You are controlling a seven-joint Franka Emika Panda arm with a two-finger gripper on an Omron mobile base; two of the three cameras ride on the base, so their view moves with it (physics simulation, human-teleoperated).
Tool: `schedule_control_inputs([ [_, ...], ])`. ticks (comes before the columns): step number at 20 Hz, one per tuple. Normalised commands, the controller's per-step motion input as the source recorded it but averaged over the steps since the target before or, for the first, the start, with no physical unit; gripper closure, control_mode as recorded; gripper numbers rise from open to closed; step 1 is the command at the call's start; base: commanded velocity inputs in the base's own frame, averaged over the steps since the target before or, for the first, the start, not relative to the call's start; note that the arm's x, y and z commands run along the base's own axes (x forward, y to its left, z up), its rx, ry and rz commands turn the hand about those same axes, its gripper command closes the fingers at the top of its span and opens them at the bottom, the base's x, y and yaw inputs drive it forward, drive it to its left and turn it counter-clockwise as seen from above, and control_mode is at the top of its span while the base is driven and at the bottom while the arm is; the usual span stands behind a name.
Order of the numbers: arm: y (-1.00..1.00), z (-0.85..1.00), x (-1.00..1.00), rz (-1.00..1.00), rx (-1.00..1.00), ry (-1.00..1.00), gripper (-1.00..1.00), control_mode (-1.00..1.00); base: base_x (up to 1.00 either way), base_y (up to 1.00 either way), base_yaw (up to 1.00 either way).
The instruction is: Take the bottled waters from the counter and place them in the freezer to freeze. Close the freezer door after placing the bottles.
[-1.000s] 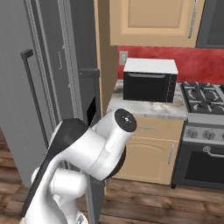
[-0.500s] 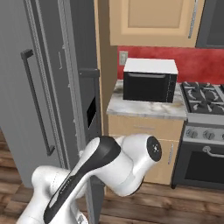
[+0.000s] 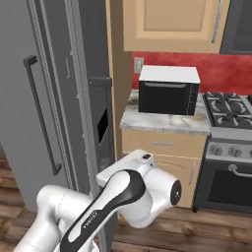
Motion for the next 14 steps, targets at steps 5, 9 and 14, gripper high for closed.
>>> schedule_control_inputs([
  [5, 0.00, 0.00, 0.30, 0.00, 0.00, 0.01, -1.00, -1.00, 0.00, 0.00, 0.00],
  [9, 0.24, 0.00, 0.55, 0.02, 0.00, 0.20, -1.00, -1.00, 0.00, 0.00, 0.00],
  [14, 0.01, 0.00, 0.24, 0.07, 0.01, 0.15, -1.00, -1.00, 0.00, 0.00, 0.00],
])
